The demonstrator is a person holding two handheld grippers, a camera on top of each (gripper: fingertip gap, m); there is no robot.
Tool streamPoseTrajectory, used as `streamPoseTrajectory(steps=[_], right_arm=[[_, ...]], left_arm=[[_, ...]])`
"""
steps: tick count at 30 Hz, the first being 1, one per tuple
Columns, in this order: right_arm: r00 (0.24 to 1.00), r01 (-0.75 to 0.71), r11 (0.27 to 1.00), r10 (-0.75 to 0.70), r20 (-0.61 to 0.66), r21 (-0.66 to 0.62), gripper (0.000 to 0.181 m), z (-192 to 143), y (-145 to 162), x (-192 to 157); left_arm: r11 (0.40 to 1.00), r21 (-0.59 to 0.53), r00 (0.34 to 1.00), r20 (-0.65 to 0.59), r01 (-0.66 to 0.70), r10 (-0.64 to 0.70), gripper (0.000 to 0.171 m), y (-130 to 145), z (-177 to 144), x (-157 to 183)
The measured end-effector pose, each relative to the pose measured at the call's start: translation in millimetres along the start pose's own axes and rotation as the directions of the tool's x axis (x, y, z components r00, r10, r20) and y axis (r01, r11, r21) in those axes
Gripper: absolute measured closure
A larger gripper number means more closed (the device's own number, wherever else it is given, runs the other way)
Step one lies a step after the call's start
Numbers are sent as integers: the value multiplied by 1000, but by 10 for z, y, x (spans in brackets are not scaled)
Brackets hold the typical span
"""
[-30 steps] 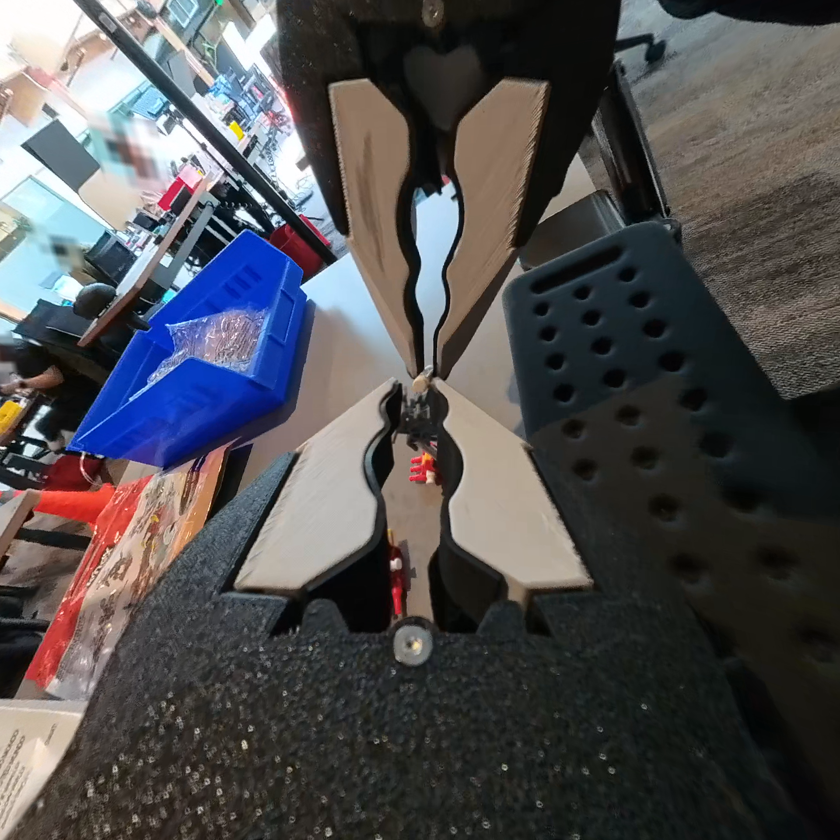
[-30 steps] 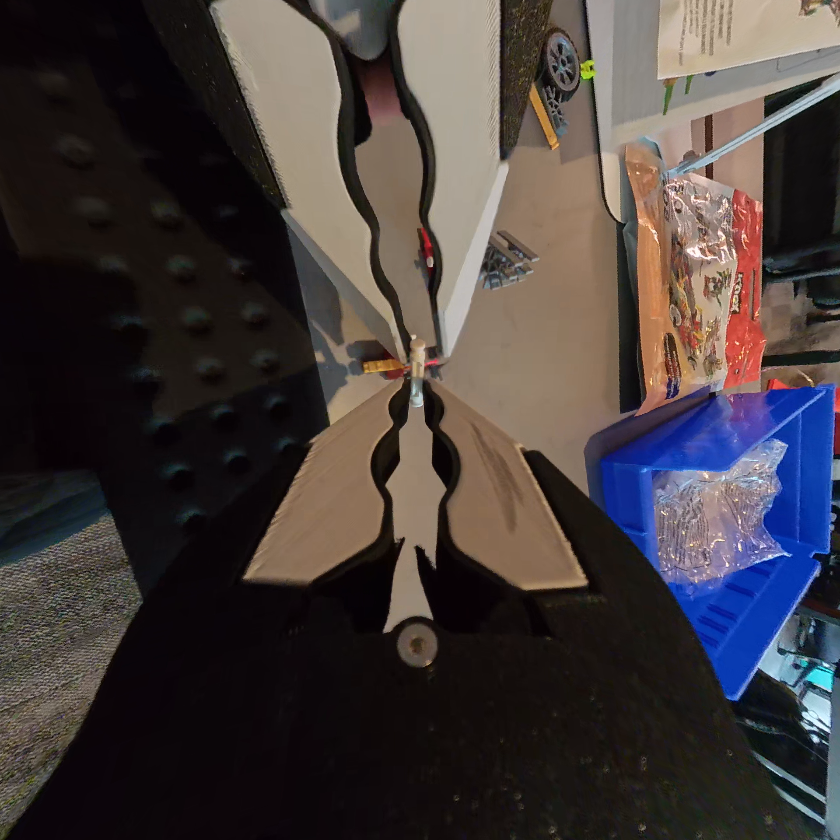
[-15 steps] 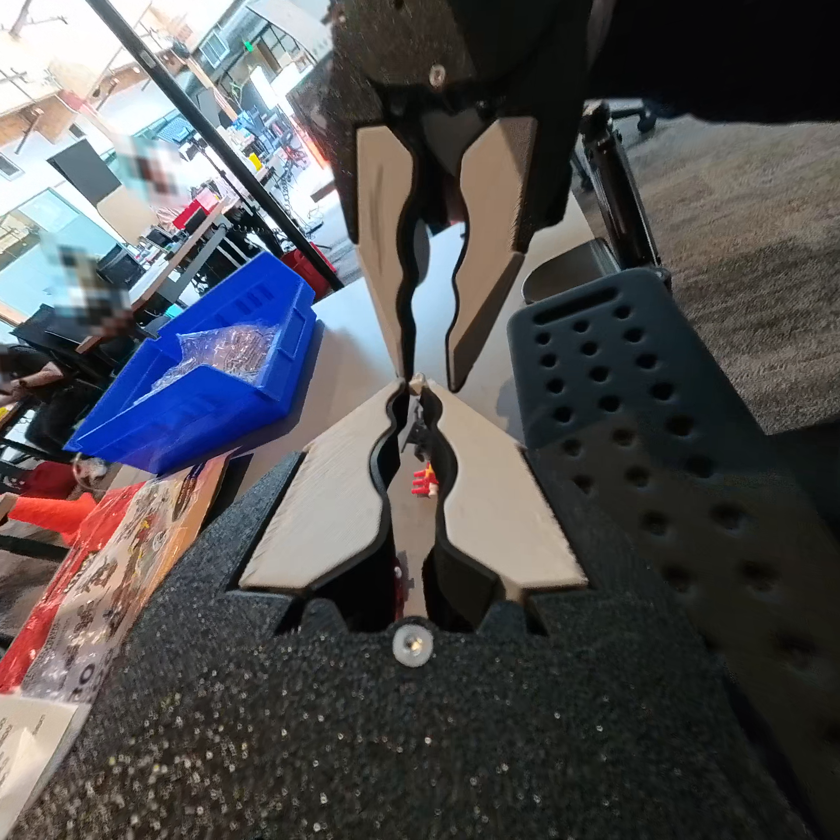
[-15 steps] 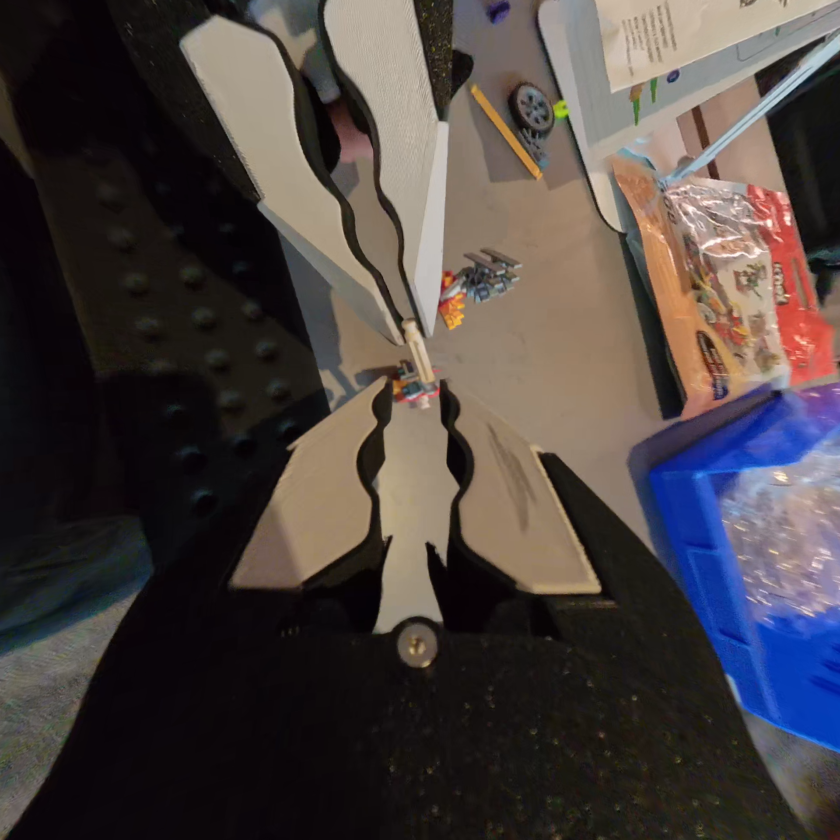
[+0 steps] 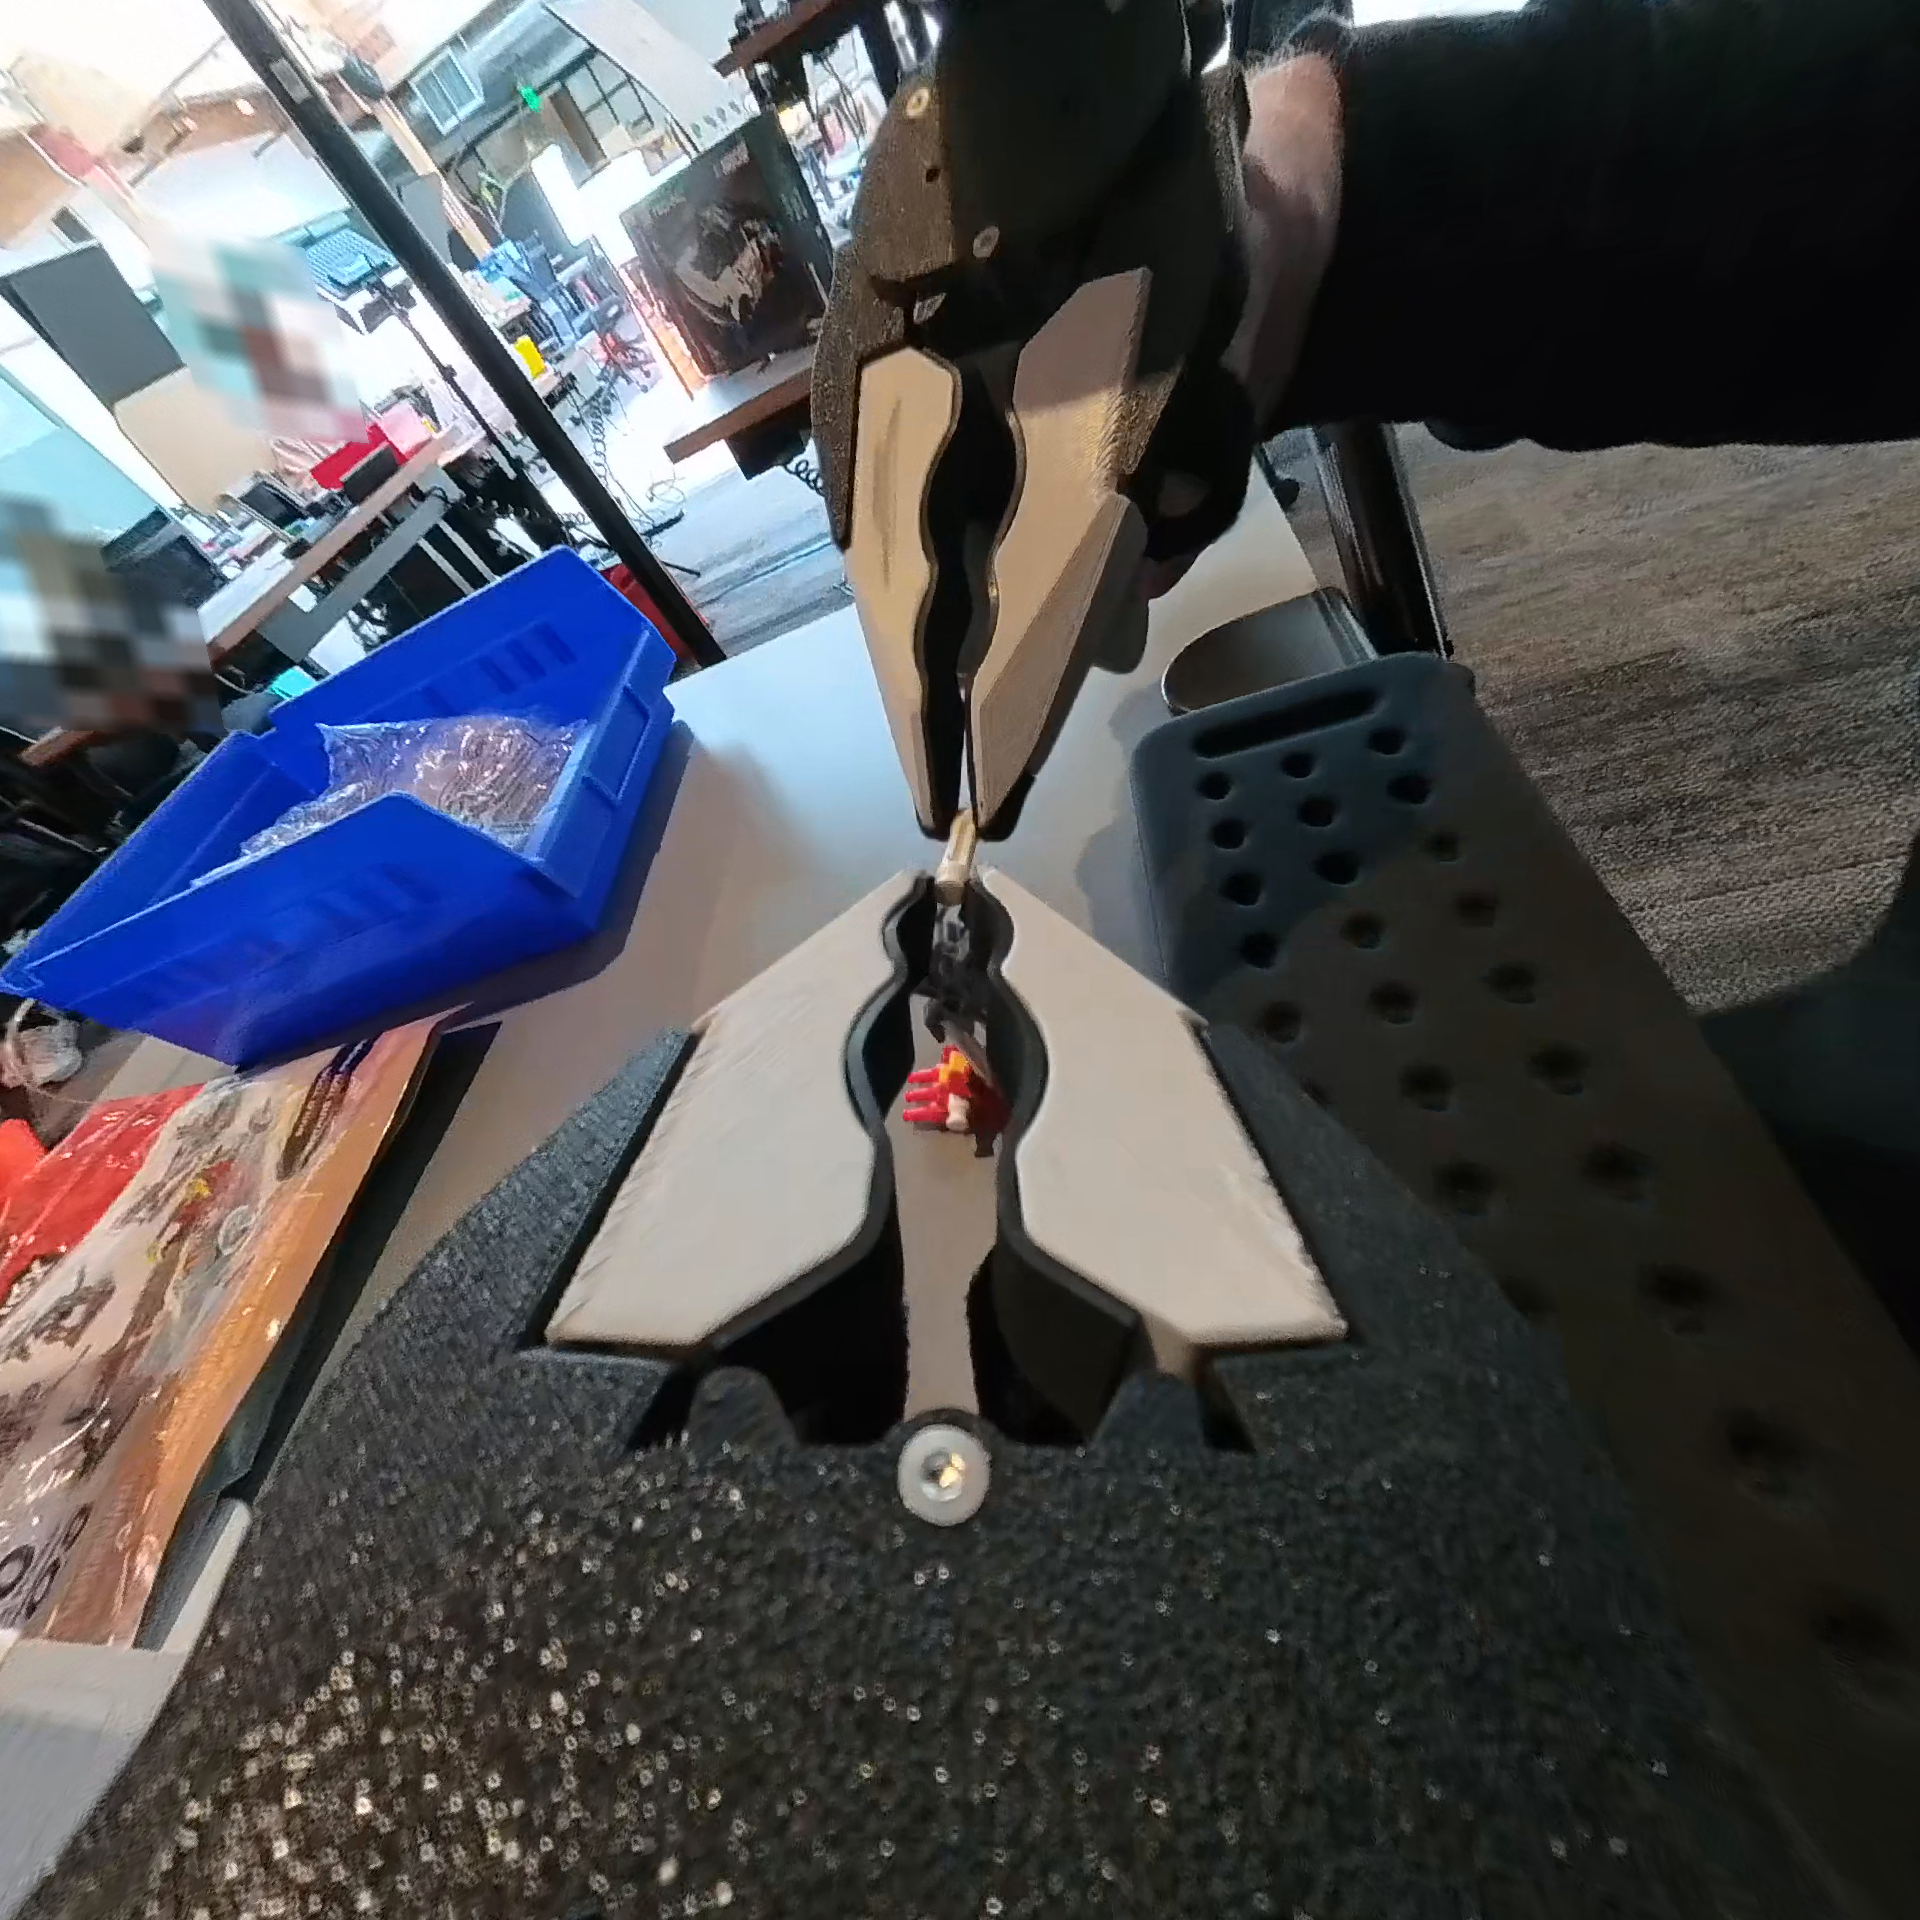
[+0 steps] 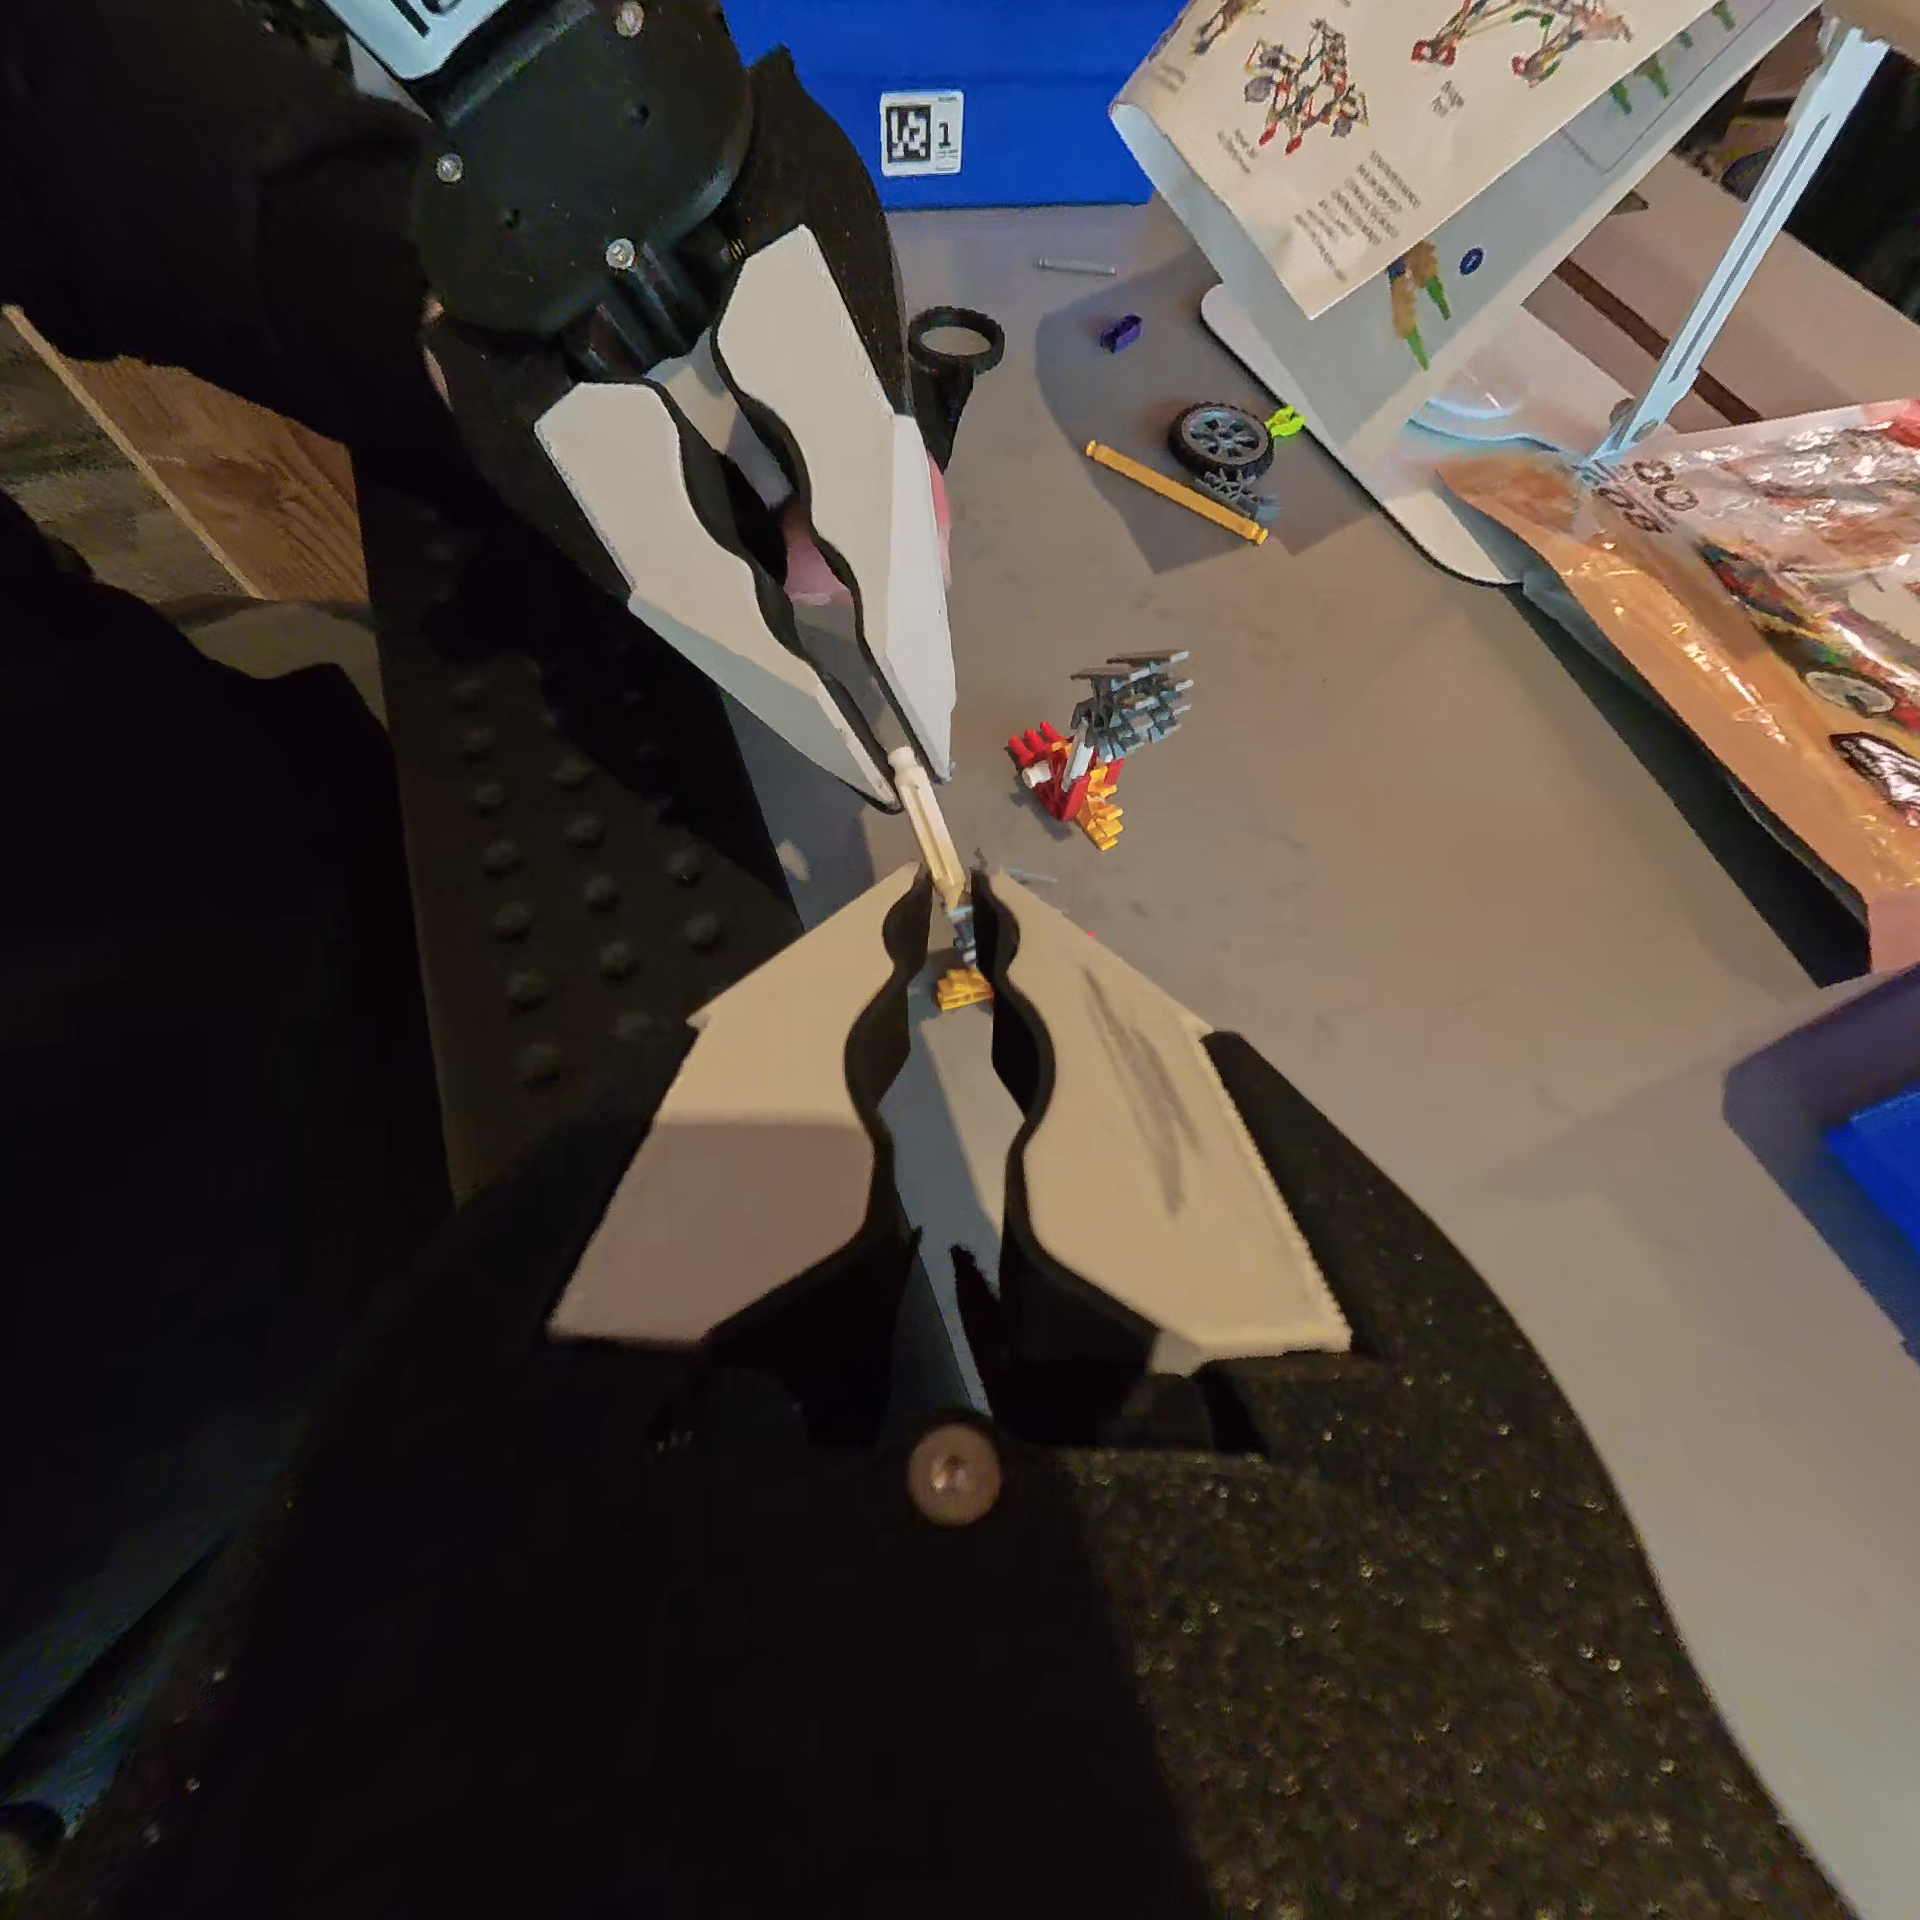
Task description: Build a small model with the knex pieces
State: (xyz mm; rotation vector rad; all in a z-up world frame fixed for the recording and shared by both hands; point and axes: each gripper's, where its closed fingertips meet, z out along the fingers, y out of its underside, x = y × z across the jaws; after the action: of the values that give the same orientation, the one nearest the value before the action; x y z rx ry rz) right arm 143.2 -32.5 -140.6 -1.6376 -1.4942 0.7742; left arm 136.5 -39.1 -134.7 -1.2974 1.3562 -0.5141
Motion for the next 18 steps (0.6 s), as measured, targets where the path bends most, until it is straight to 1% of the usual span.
streamPoseTrajectory(steps=[2, 6, 11, 18], right_arm=[[1000, 8, 1000, -8, -3, -19, 175, 14, 40, 2], [1000, 1, 1000, -1, 3, -17, 176, 18, 43, 14], [1000, 4, 999, -3, 14, -38, 176, 60, 86, 34], [1000, -7, 999, 8, 23, -50, 176, 86, 121, 64]], left_arm=[[999, -32, 1000, -4, 4, -4, 166, 57, 22, 11], [996, -93, 1000, 7, 17, -17, 166, 171, 59, -9], [989, -150, 1000, 26, -4, 8, 164, 258, 98, -7], [986, -167, 999, 32, 1, 5, 165, 282, 109, -14]])
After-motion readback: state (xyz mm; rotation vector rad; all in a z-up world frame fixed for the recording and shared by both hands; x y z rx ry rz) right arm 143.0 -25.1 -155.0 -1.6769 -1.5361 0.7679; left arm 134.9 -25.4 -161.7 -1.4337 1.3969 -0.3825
